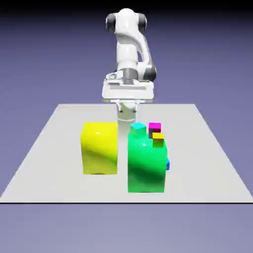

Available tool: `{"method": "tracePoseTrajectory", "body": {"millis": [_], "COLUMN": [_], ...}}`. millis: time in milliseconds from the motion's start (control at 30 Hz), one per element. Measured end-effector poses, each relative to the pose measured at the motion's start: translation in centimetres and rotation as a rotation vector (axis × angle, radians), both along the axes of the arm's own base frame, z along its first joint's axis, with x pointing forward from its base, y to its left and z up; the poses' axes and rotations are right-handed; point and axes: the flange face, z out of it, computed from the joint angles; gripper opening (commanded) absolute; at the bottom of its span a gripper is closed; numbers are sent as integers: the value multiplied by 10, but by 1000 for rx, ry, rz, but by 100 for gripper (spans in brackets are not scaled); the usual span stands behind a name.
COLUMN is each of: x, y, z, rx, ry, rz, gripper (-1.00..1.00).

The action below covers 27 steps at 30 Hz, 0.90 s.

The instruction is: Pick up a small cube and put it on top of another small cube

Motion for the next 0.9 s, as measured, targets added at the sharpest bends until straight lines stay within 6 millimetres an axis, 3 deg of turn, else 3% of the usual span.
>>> {"method": "tracePoseTrajectory", "body": {"millis": [200,433,633,900], "x": [7,-6,-27,-55], "y": [74,148,196,245], "z": [-35,-80,-120,-164], "rx": [-257,-610,-950,-1476], "ry": [164,305,386,408], "rz": [362,751,1030,1319], "gripper": [0,0,0,0]}}
